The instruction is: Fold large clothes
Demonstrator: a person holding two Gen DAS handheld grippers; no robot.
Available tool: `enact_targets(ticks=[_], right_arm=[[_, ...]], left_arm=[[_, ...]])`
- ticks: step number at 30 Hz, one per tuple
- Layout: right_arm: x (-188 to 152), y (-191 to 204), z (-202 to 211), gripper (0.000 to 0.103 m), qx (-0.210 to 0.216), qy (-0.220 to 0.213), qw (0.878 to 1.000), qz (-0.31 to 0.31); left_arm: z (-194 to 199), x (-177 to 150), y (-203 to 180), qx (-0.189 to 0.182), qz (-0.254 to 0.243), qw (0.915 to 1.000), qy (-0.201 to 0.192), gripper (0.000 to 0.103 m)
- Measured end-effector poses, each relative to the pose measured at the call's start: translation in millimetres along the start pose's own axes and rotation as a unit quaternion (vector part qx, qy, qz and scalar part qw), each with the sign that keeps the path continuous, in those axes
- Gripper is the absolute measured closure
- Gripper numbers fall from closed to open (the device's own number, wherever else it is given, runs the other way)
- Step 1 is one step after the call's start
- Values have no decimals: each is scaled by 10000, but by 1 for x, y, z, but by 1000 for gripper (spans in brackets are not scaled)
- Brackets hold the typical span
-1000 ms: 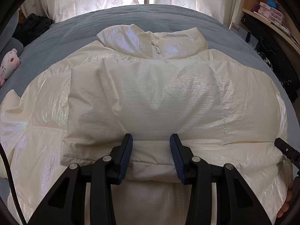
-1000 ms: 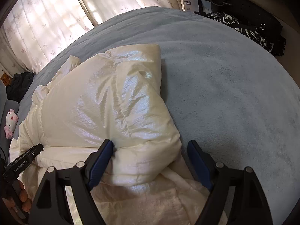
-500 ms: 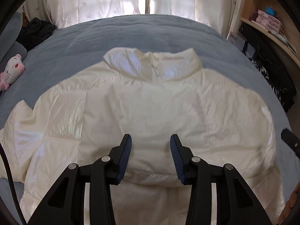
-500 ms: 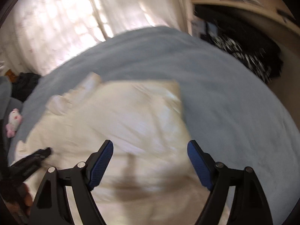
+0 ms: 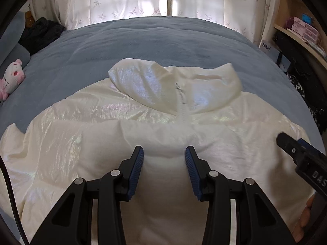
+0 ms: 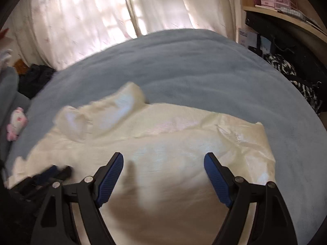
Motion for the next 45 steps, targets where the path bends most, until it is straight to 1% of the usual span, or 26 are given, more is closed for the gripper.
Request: enact_targets(ticks=[3,4,6,8,10,15,21,24,31,35,45], right_arm=[[-3,-19,-19,22,-321,36,9995,53],[-4,-26,-22,22,-342,30,9994,-5],[-8,-45,-24,22,-177,8,9997,-192],[-11,-54,-25,21,-212,-16,9994,-258],[-15,-58,-28,20,-122,-36,9994,-333],[-20,-48,-34,16,-391,-165,9991,-84],[-25,-57,-35,13,-98,-278,9991,-294],[-26,-56,-36,11,-119,-302,9991,-260],[-27,-52,-41,0,3,-219,9996,-179],[-28,-49,-43,0,-56,-202,9997,-120],[-30,-52,-40,0,61,-363,9991,-222]], left_arm=[[-9,0,7,136,-118,9998,-123,62],[-11,0,9,147,-128,9997,-151,62],[-15,-2,15,124,-80,9998,-147,62],[-19,-4,18,58,3,9999,-132,61],[-21,-6,17,108,-40,9998,-165,61],[-22,-14,14,171,-93,9995,-254,61],[-25,-20,16,143,-78,9992,-370,60],[-25,-21,18,143,-75,9991,-401,60],[-25,-27,25,-58,53,9988,-490,60],[-25,-31,33,-196,142,9983,-539,60],[-28,-41,49,-455,304,9966,-622,60]])
Point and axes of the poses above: each gripper's, at about its wrist camera, not at the fingertips, and z roughly against the way its jaws point, y to its left, x to its top, the point moved 1 cm from there along -z, roughly the way its jaws point, and after that the axes turned 3 degrees about -x, right-handed, at the moved point
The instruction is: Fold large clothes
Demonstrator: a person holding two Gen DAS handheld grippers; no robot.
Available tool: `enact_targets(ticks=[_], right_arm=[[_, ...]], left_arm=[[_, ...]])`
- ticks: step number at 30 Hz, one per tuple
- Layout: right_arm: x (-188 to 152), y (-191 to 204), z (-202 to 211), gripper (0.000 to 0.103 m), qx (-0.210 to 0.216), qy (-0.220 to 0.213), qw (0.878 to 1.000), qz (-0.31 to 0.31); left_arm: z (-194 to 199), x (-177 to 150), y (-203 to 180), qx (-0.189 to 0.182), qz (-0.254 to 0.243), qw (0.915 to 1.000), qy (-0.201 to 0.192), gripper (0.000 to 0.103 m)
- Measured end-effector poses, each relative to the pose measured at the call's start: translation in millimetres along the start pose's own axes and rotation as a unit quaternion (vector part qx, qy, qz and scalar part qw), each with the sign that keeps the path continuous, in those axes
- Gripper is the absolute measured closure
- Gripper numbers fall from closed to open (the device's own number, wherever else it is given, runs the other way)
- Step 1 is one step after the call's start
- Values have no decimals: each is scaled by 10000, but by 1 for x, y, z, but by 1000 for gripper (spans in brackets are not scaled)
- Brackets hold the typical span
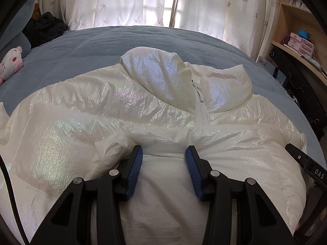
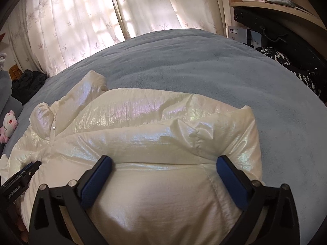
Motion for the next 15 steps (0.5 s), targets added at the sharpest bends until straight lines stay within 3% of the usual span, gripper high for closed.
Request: enact_targets(ticks=[4,9,15], right_arm=[[0,-2,1,0,44,-44,10000,-38],[-1,-2,3,0,9,-34,10000,-29],[2,3,6,0,-245,119,9996,39]], left_arm=[[-2,0,3,-11,6,10000,37,60],[5,8,-8,245,-119,9995,177,60],[51,11,-9,406,5,9984,400,51]])
Point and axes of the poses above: each gripper's, at about its wrist camera, not at the fingertips, and z roughly against the way its jaws point, y to its left, x to its top, the point moved 1 cm from there along -z, roughly the way its jaws point, and after that the axes turned 3 degrees about -x, right-handed, at the moved point
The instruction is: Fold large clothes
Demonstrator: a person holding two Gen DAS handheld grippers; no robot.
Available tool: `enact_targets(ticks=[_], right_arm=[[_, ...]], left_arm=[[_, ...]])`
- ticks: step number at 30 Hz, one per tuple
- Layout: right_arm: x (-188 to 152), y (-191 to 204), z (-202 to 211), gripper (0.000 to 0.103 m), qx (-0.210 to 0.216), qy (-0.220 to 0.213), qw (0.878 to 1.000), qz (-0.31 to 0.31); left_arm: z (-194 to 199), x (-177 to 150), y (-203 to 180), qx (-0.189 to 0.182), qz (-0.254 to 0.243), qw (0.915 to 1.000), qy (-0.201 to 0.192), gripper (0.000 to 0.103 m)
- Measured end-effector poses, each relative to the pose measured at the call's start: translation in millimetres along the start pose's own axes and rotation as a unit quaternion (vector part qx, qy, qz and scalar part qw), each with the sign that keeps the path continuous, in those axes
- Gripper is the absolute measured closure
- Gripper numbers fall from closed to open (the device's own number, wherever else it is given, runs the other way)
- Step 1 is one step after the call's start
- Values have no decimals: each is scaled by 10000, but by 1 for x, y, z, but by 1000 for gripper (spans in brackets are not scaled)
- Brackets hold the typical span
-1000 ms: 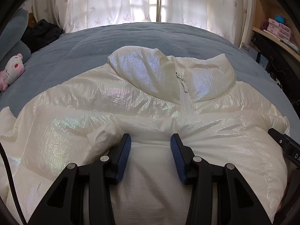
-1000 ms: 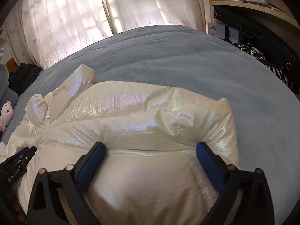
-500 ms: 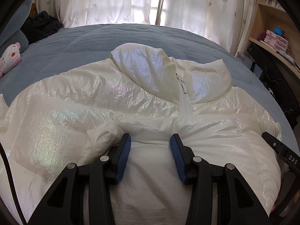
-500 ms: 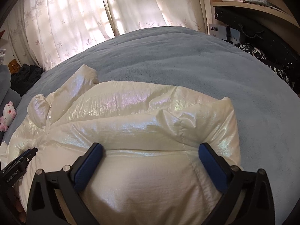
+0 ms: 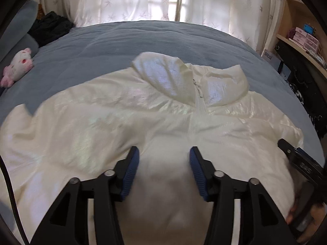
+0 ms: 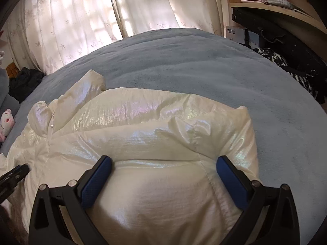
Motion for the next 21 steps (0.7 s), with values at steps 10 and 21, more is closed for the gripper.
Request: enact_targets(ticks=[10,21], right_arm=[[-6,32,77,0,-117,207,9975,-659],[-36,154,210,0,1010,-206,9944,-252]], left_arm=[[123,-22,109,306,720,9966,-242,40],[209,-60,223,410,1454,9874,-481,40]])
Point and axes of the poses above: each gripper's, at about its wrist camera, not at the fingertips, and z roughly against the way its jaws point, y to its left, x to its top, the point moved 1 cm from there along -z, roughly the way its jaws point, and after that the axes turned 3 degrees about -x, right-handed, at the moved point
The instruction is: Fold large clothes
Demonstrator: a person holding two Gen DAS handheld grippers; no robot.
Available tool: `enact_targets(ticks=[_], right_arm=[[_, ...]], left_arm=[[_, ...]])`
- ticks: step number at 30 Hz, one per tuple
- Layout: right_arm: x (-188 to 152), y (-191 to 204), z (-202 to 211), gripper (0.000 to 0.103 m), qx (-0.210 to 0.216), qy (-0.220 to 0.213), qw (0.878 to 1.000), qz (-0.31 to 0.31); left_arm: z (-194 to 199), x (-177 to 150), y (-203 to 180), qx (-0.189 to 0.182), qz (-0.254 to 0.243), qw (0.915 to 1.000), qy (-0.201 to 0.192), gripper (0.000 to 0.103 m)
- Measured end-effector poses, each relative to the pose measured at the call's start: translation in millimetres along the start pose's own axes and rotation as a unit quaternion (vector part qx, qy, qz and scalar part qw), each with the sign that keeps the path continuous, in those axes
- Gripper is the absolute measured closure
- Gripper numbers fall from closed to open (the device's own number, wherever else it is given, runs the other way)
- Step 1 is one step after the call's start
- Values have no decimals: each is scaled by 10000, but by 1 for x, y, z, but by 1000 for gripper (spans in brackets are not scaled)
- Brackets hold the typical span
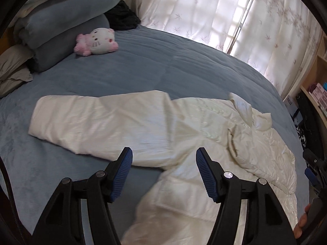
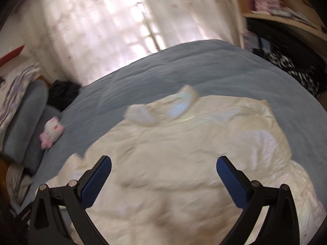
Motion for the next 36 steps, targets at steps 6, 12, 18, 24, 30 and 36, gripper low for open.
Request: enact_targets(ticks=[6,12,18,24,30,36], right_arm=[[-22,76,13,0,411,-54,9972,625],[-47,146,-8,0,530,97,9906,1258],[-79,198,-45,0,718,531,9828,1618],[-102,234,-62,0,987,725,9738,1917],[-118,244,-75,0,1041,795,9682,2133],[-115,229,-75,0,858,545,9754,1957]], left_arm=[[-1,0,62,-374,532,9979,34,37],[-20,-11,147,-735,1441,9868,122,37],[-52,-24,205,-1107,2192,9685,414,37],[-84,-33,240,-1441,2728,9503,425,37],[-100,-14,259,-1543,3149,9364,118,38],[-107,10,254,-1132,2973,9480,-49,92]])
Point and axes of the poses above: each gripper's, at about its wrist camera, not at the fingertips, and z roughly against the way its jaws point, y to its left, x to its top, the point moved 1 cm from there along -z, roughly the way its jaws point, and after that the axes turned 3 degrees about -x, right-handed, at the moved point
